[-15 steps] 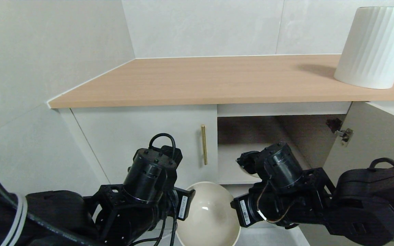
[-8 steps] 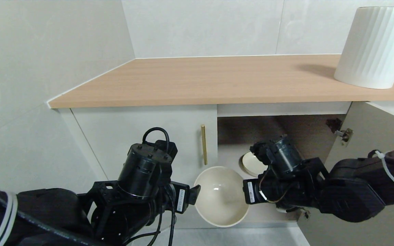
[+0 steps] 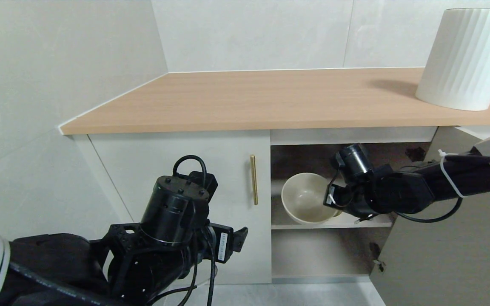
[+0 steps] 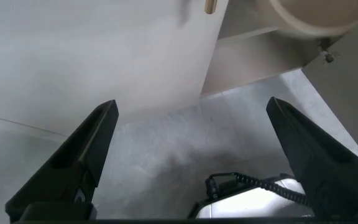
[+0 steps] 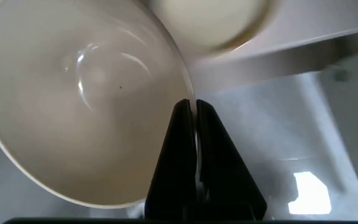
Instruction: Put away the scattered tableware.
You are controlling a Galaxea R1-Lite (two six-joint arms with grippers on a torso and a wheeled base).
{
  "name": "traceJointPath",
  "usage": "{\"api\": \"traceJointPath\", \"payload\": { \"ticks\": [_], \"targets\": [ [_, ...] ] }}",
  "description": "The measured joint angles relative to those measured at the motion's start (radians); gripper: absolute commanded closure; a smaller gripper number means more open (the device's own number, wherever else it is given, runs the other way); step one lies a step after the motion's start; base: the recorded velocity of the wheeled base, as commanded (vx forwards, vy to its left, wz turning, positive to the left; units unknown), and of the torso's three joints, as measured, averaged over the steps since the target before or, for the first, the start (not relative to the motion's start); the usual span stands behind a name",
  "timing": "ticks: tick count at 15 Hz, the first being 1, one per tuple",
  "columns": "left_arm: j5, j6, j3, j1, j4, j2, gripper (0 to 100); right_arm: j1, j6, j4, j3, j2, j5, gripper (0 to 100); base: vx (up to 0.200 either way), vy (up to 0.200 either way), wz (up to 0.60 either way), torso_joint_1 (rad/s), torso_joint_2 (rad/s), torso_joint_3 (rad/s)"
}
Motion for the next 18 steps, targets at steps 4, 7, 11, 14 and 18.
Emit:
{"api": "traceJointPath", "payload": {
  "ticks": [4,7,11,14,18],
  "targets": [
    [0.0,0.001,0.0,0.0,0.0,-0.001,0,-0.064,0.035,0.002,-0.073,0.069,-0.029,100,0.0,0.0,0.0,0.0,0.0,0.0],
    [0.0,0.0,0.0,0.0,0.0,-0.001,0,-0.102,0.039,0.001,-0.111,0.12,-0.045,100,0.0,0.0,0.0,0.0,0.0,0.0],
    [0.0,0.0,0.0,0.0,0.0,-0.001,0,-0.133,0.041,-0.003,-0.15,0.176,-0.055,100,0.0,0.0,0.0,0.0,0.0,0.0],
    [0.001,0.001,0.0,0.0,0.0,-0.001,0,-0.14,0.041,-0.004,-0.176,0.212,-0.056,100,0.0,0.0,0.0,0.0,0.0,0.0],
    [0.0,0.001,0.0,0.0,0.0,0.0,0,-0.146,0.043,-0.005,-0.2,0.247,-0.065,100,0.0,0.0,0.0,0.0,0.0,0.0]
  ]
}}
